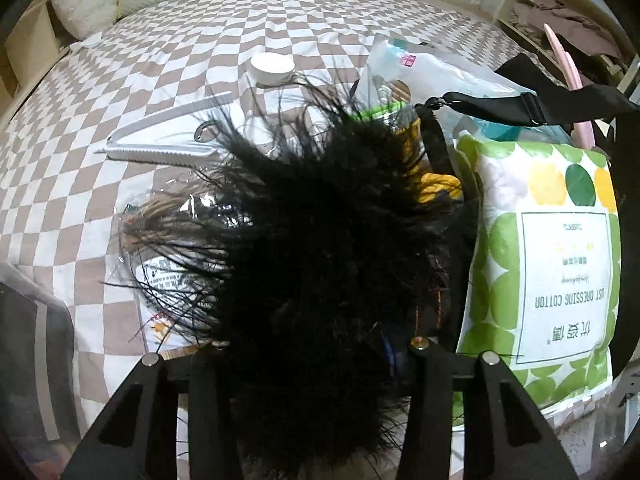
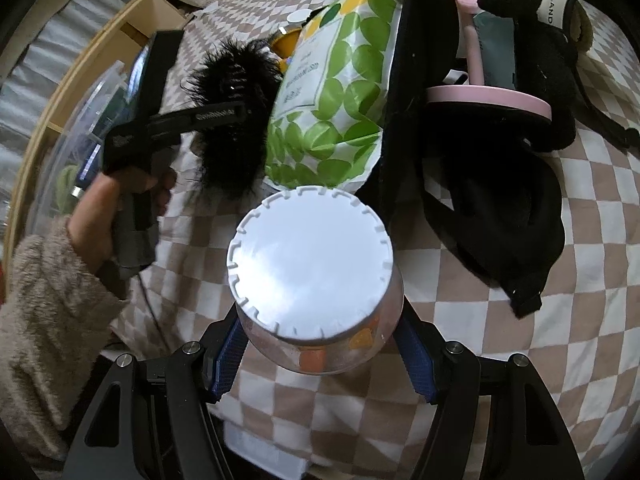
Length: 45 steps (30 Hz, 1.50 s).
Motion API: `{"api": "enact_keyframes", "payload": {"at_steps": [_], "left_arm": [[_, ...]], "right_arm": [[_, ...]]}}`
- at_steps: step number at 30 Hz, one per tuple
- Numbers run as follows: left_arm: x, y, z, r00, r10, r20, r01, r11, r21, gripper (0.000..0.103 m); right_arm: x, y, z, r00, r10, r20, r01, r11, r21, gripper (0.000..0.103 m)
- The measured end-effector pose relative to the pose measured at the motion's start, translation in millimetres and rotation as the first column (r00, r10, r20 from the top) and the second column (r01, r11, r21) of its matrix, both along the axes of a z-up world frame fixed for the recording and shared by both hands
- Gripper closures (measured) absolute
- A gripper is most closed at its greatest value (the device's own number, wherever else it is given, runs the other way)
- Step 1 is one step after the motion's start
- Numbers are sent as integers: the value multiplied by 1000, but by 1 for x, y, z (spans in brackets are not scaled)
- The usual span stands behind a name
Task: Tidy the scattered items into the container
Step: 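Carry the feather boa with the left gripper toward the clear plastic box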
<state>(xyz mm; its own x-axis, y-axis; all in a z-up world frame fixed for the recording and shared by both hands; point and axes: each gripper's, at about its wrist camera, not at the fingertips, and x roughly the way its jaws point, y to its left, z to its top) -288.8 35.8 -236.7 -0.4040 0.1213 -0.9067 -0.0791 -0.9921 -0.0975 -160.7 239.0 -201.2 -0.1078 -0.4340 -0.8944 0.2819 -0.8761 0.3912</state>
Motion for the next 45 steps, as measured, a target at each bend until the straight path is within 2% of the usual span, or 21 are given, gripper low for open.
{"api": "enact_keyframes", "payload": {"at_steps": [3, 8, 16, 22, 27, 34, 40, 45], "left_arm": [[5, -7, 6, 1000, 5, -11, -5, 1000, 6, 58], [16, -22, 28, 999, 22, -49, -20, 999, 46, 58], [45, -42, 57, 996, 34, -77, -29, 997, 65, 58], [69, -45, 90, 991, 22, -130, -9, 995, 96, 59], [104, -51, 128, 984, 8, -179, 26, 982, 185, 58], [141, -61, 175, 962, 6, -275, 54, 976, 211, 58], [178, -91, 200, 944, 74, -320, 10, 967, 253, 58], [209, -115, 228, 906, 122, -405, -20, 969, 246, 58]], "right_arm": [[-1, -2, -7, 1000, 2, -4, -2, 1000, 13, 33], [-5, -5, -1, 1000, -8, -24, 8, 1000, -10, 33], [0, -10, 18, 998, -35, -51, 33, 999, -41, 33], [5, -2, 37, 994, -82, -70, 74, 991, -111, 33], [10, -1, 56, 988, -115, -103, 96, 981, -166, 33], [26, -5, 91, 977, -146, -154, 99, 956, -275, 33], [30, -35, 108, 976, -124, -177, 56, 936, -347, 33], [33, -66, 123, 975, -75, -208, -5, 932, -362, 34]]}}
